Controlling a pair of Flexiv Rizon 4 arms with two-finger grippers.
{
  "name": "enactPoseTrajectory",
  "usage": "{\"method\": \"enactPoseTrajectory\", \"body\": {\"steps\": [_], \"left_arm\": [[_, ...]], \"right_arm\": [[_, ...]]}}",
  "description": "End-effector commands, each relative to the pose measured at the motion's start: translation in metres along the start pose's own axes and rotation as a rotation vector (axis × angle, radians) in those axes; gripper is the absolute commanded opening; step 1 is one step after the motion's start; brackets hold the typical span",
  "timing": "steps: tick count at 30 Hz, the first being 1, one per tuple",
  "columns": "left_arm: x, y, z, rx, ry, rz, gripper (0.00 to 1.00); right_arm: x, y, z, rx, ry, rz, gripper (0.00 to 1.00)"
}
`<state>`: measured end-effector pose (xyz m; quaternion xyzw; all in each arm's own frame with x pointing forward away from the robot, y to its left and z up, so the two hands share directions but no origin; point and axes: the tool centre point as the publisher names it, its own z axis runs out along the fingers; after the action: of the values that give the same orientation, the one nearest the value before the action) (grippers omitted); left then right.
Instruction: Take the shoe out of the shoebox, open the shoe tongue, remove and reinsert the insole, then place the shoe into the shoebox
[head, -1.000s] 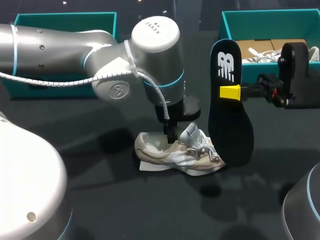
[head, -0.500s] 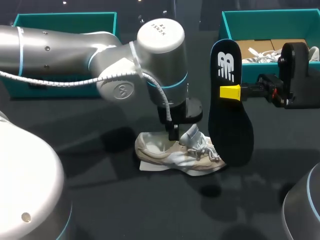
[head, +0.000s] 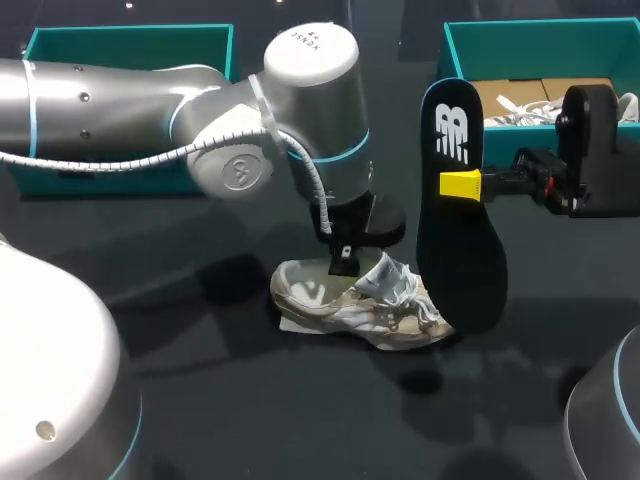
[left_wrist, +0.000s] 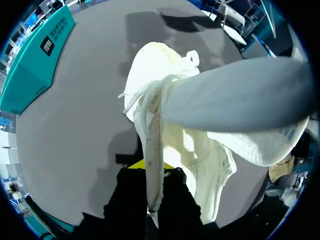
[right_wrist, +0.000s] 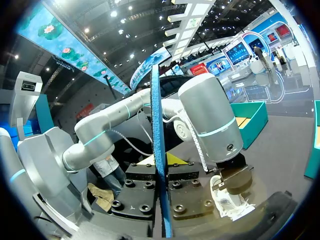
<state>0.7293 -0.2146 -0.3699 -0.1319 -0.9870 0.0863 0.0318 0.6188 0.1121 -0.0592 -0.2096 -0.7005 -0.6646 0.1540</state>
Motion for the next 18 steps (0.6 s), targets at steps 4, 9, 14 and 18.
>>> {"method": "enactPoseTrajectory", "body": {"steps": [4,9,14,18], "left_arm": [[0.004,-0.001,-0.043,0.016,0.017,0.251,0.00],[0.004,-0.001,-0.043,0.016,0.017,0.251,0.00],[0.004,-0.001,-0.043,0.016,0.017,0.251,0.00],[0.004,-0.001,-0.043,0.016,0.017,0.251,0.00]], "right_arm": [[-0.001,0.000,0.002,0.000,0.000,0.001,0.00],[-0.001,0.000,0.002,0.000,0.000,0.001,0.00],[-0.001,0.000,0.002,0.000,0.000,0.001,0.00],[-0.001,0.000,0.002,0.000,0.000,0.001,0.00]]}}
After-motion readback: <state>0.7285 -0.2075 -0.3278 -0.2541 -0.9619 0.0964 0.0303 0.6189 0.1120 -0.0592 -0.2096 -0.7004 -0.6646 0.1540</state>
